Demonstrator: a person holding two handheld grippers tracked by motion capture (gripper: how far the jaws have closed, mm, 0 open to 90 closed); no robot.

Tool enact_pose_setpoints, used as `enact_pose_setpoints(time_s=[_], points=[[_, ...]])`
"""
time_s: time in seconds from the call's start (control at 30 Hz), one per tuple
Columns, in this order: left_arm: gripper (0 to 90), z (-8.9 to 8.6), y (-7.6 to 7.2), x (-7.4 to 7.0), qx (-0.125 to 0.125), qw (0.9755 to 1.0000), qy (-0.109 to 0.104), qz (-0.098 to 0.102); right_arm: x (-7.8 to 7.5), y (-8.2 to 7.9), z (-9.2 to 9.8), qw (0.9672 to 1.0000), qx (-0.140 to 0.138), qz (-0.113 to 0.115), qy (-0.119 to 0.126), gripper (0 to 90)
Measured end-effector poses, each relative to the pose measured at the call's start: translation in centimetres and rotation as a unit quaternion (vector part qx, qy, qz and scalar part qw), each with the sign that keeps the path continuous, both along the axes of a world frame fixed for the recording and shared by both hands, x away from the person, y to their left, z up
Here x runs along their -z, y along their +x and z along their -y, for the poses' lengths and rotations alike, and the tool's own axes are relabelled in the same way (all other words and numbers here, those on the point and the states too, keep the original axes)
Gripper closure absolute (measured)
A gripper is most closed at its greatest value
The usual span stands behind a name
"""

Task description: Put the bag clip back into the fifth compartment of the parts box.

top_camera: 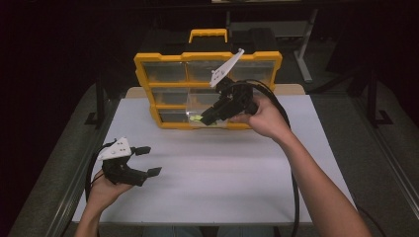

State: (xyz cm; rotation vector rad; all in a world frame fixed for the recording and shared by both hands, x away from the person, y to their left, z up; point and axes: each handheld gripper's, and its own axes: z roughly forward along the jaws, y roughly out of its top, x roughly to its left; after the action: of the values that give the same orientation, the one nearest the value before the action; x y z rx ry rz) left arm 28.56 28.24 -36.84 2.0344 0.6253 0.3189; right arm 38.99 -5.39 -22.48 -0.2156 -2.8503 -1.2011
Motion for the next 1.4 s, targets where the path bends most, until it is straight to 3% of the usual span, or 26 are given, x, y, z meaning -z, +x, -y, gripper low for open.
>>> enact_pose_setpoints(time_s=[0.4, 0.8, 0.83, 0.93, 1.4], points=[[18.4, 0.0, 0.0, -0.1, -0.002, 1.0000, -0.001, 0.000, -1.5, 1.3, 0.0, 0.9999, 0.012, 0.005, 0.002, 77.0], [18.3, 0.0, 0.0, -0.1, 0.001, 1.0000, 0.005, -0.003, -2.0, 3.3, 0.1, 0.9994, 0.031, 0.012, -0.007, 77.0], [18.3, 0.0, 0.0, 0.0, 0.002, 1.0000, 0.002, 0.003, -2.1, 3.5, 0.1, 0.9993, 0.033, 0.013, -0.008, 77.0], [18.3, 0.1, 0.0, 0.0, -0.003, 1.0000, -0.004, -0.004, -2.4, 3.9, 0.1, 0.9991, 0.040, 0.016, -0.009, 77.0], [18.3, 0.1, 0.0, 0.0, -0.002, 1.0000, -0.002, -0.003, -2.4, 5.8, -0.1, 0.9982, 0.055, 0.020, -0.011, 76.9]])
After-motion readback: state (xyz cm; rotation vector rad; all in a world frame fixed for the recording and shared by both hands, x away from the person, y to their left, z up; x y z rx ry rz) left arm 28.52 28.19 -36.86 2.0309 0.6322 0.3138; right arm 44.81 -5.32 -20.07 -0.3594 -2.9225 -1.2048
